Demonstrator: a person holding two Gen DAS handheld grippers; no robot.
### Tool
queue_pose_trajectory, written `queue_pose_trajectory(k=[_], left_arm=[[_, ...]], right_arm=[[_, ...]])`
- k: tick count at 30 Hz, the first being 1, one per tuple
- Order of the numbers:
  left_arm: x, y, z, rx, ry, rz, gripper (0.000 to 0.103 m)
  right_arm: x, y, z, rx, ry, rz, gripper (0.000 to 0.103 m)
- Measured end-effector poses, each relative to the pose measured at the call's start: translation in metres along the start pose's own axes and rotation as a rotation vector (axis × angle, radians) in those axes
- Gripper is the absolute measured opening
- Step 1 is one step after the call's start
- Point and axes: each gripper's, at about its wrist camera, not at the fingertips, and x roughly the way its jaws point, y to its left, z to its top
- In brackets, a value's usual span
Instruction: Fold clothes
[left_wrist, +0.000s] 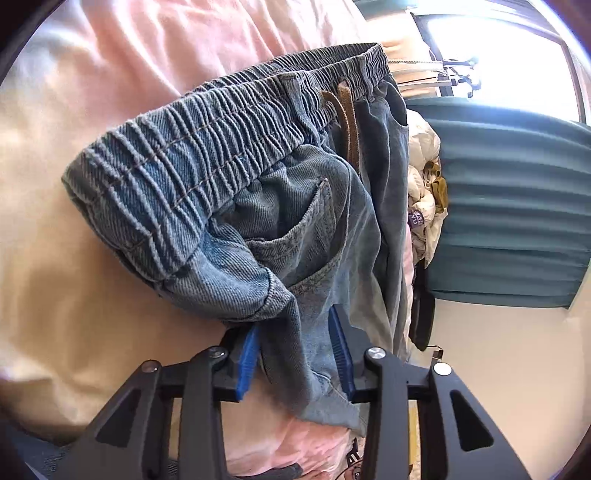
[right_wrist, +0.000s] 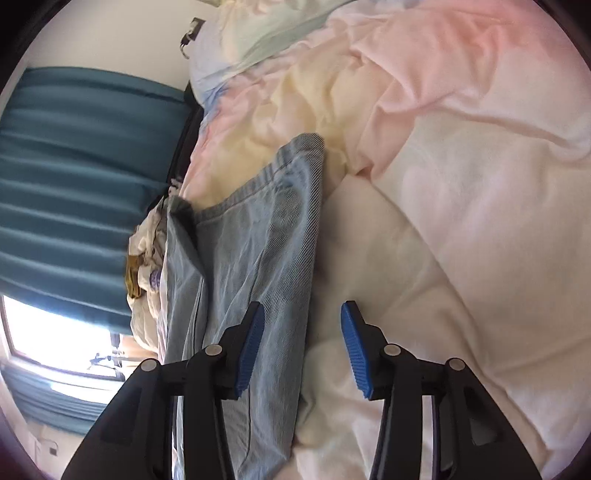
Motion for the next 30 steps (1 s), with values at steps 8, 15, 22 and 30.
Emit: queue_pose_trajectory(k=[8, 15, 22, 30], left_arm=[[0.009, -0.009, 0.002, 0.023, -0.030, -0.025, 0.047], [0.008, -0.010, 0.003, 0.016, -0.072, -0.026, 0.036], [-0.019, -0.032, -0.011, 0.151, -0.157, -0.053, 0.005], [-0.072, -0.063, -0.014, 0.249, -0.247, -0.107, 0.004]], right_arm=[[0.028, 0.013, 0.018, -0.064, -0.081, 0.004, 0.047], [0.005, 0.040, 0.016, -0.196, -0.167, -0.031, 0.008], [-0.048, 0.081, 0.018, -0.289, -0.191, 0.012, 0.006], [-0.095, 0.129, 0.021, -0.349, -0.219, 0.024, 0.006]])
